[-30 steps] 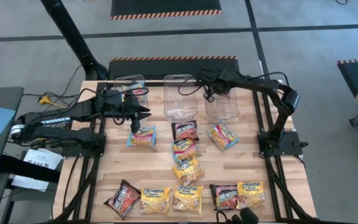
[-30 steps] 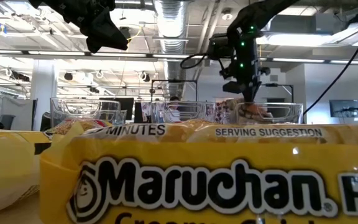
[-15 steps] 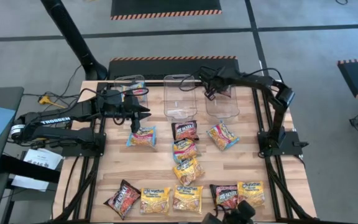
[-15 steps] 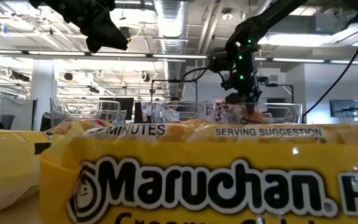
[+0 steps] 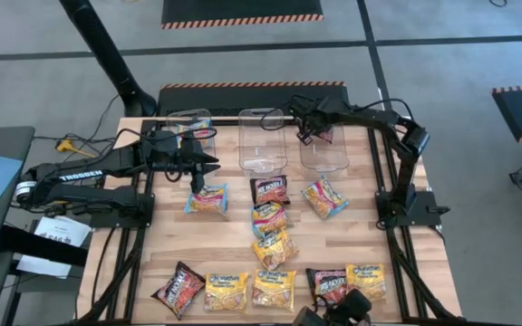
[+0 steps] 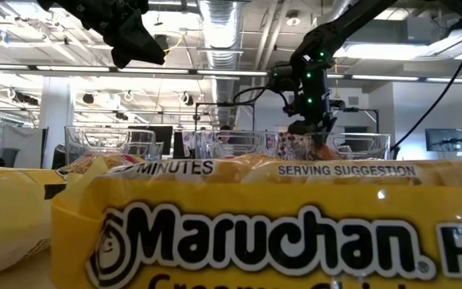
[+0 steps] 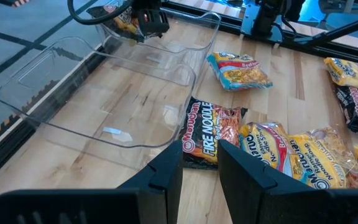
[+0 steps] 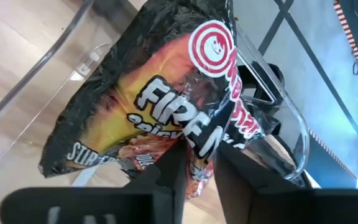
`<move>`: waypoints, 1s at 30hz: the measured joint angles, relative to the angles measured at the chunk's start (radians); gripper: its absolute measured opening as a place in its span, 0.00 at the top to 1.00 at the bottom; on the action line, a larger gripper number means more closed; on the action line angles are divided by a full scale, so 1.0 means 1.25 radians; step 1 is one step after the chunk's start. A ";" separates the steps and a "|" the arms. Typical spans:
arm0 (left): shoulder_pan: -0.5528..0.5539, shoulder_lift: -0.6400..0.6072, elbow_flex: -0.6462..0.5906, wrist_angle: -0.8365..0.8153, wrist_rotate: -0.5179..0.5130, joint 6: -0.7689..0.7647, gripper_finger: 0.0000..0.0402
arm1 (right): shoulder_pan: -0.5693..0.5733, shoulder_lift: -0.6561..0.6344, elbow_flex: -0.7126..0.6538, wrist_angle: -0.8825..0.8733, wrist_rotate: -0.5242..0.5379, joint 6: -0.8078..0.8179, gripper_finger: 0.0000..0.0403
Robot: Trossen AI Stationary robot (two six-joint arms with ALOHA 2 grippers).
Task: Sort Maruchan noodles
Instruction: Put the black noodle pack into the right transparent bin, then put the yellow noodle pack into the middle transparent bin
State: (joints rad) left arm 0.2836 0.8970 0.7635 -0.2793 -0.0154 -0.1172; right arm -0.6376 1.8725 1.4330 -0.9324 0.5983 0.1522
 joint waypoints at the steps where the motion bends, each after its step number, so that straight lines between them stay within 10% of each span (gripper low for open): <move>1: 0.000 0.000 0.000 0.000 0.000 0.000 0.78 | 0.000 0.000 0.000 0.000 0.000 -0.002 0.72; 14: 0.000 0.000 0.000 0.000 0.000 0.000 0.78 | 0.001 0.000 0.000 0.000 0.001 -0.003 0.46; 30: 0.000 0.000 0.000 0.000 0.000 -0.001 0.78 | 0.001 -0.001 0.000 -0.061 0.005 -0.044 0.44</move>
State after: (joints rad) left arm 0.2836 0.8968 0.7635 -0.2794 -0.0151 -0.1190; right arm -0.6365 1.8717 1.4330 -1.0086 0.6048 0.0967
